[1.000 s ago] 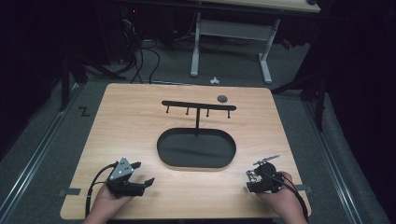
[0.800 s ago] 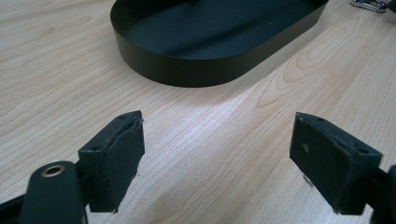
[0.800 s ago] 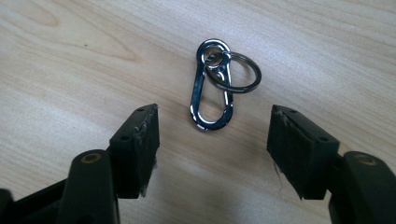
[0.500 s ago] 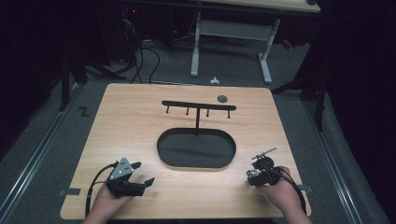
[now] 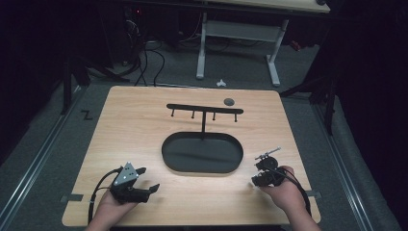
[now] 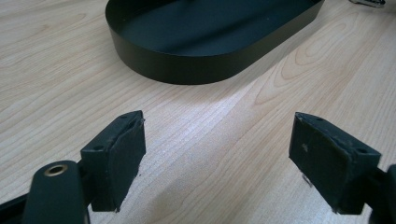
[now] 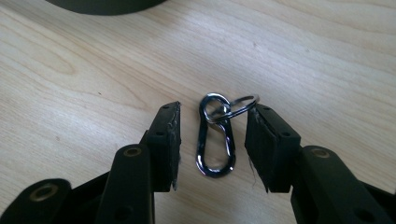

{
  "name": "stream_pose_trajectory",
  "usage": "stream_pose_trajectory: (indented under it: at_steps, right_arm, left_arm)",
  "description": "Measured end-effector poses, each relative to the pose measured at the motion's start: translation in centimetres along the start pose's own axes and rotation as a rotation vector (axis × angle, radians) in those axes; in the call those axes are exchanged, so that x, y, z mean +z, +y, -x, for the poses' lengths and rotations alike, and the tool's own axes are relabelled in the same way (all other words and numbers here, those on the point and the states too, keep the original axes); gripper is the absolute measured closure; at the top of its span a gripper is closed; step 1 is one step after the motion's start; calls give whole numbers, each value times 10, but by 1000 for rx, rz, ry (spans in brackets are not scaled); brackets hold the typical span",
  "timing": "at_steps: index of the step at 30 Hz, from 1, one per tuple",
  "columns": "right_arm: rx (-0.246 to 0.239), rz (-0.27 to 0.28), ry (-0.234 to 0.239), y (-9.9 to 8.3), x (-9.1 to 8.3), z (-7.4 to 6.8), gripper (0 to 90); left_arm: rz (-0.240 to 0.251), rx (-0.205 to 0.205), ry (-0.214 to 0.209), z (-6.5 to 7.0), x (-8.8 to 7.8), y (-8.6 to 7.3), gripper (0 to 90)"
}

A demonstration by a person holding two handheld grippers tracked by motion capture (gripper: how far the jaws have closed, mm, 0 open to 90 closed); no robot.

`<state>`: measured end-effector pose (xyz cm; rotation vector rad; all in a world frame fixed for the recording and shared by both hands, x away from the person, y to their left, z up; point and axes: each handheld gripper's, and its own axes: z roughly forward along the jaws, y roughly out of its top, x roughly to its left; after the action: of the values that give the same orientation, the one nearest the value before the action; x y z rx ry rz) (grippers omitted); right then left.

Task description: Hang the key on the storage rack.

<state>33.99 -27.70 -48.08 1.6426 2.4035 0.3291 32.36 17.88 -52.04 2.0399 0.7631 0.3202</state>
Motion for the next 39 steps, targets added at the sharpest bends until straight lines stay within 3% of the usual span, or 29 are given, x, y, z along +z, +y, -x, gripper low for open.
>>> stream_pose_trajectory:
  at_steps: [6, 11, 15, 24, 28, 36, 39]
  right_arm:
    - [-10, 7, -5, 7, 4, -5, 552]
    - [-22, 4, -26, 9, -5, -2, 526]
    - [-16, -29, -24, 7, -9, 3, 519]
    - [-22, -87, 4, 2, 5, 5, 546]
    - [-23, -104, 6, 4, 9, 5, 552]
    - [-38, -145, 46, 9, 11, 10, 652]
    - [-41, -195, 46, 13, 12, 12, 638]
  left_arm:
    - [-5, 2, 1, 0, 0, 0, 191]
    - [-7, 3, -1, 0, 1, 0, 191]
    - [-8, 6, -1, 1, 1, 0, 191]
    - [-12, 8, -2, 1, 1, 0, 192]
    - [-13, 6, -1, 1, 1, 0, 192]
    - [-17, 9, -3, 1, 1, 0, 193]
    - [-17, 11, -2, 1, 1, 0, 194]
